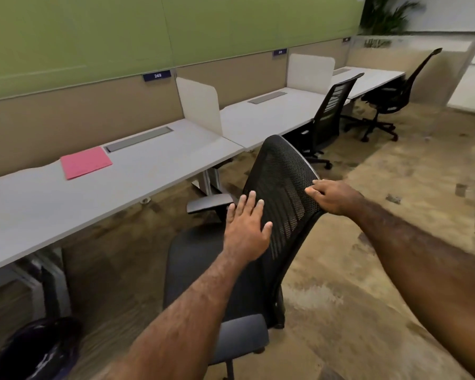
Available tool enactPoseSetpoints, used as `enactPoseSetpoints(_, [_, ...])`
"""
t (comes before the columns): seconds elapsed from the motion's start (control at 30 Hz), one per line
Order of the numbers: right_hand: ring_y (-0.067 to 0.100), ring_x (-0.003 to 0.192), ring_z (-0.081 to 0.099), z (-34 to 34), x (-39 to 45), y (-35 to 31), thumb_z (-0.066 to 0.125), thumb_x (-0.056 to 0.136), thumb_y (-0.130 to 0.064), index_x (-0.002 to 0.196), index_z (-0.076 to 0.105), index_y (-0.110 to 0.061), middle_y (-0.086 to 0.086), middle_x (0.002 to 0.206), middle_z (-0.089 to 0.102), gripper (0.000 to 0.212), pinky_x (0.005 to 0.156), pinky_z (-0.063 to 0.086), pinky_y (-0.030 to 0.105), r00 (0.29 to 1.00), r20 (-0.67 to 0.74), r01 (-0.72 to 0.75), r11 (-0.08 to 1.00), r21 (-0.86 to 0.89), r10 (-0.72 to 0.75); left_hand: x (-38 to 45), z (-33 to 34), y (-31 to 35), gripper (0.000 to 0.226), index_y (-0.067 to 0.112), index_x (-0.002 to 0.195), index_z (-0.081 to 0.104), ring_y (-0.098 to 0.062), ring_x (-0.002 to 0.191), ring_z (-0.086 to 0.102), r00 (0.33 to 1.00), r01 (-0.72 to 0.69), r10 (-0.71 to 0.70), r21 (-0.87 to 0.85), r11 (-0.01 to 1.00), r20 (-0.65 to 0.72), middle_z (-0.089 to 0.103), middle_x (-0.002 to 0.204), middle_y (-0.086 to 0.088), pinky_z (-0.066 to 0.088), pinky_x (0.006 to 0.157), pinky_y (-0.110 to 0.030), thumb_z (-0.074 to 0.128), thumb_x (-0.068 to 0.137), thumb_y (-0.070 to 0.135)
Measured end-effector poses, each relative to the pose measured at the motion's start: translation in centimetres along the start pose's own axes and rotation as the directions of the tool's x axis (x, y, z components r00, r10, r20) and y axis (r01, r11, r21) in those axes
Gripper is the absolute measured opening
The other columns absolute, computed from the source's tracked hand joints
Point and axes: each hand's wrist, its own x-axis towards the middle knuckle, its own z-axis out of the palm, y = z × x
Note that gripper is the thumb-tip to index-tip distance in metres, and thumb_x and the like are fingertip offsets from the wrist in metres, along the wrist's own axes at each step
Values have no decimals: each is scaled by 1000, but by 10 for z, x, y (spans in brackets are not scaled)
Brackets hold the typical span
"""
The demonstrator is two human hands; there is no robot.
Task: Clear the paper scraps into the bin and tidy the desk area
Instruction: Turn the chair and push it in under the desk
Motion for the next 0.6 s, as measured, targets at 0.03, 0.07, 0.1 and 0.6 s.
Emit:
enactPoseSetpoints(0.03, [21, 139, 36, 4, -1, 4, 39, 99, -45, 132, 57, -20, 7, 148, 44, 45, 114, 28, 35, 1000, -22, 16, 999, 44, -15, 6, 4, 12, 63, 20, 150, 24, -17, 148, -2, 1000, -13, 13, -8, 1000, 9, 6, 162, 0, -10, 115, -36, 39, 94, 45])
enactPoseSetpoints(0.07, [20, 139, 35, 7, -2, 6, 41, 99, -44, 132, 57, -20, 7, 149, 43, 44, 114, 26, 34, 998, -53, 28, 996, 84, -23, 11, 8, 23, 63, 19, 150, 25, -17, 148, -1, 1000, -23, 23, -11, 1000, 18, 7, 162, -1, -9, 116, -37, 39, 95, 45])
enactPoseSetpoints(0.1, [19, 139, 35, 11, -4, 8, 42, 98, -44, 131, 58, -18, 8, 148, 44, 44, 115, 26, 33, 995, -90, 41, 993, 108, -32, 15, 11, 33, 62, 19, 150, 25, -18, 148, 0, 999, -31, 32, -13, 999, 31, 8, 162, -1, -8, 116, -38, 39, 95, 44])
enactPoseSetpoints(0.6, [23, 127, 48, 37, -92, -23, 36, 96, -52, 126, 61, -12, 9, 132, 60, 57, 108, 34, 38, 950, -307, 61, 998, 28, -50, -32, 19, 71, 55, 13, 148, 29, -21, 141, 30, 981, 27, 35, -308, 951, 193, 37, 152, -7, 14, 118, -44, 38, 99, 38])
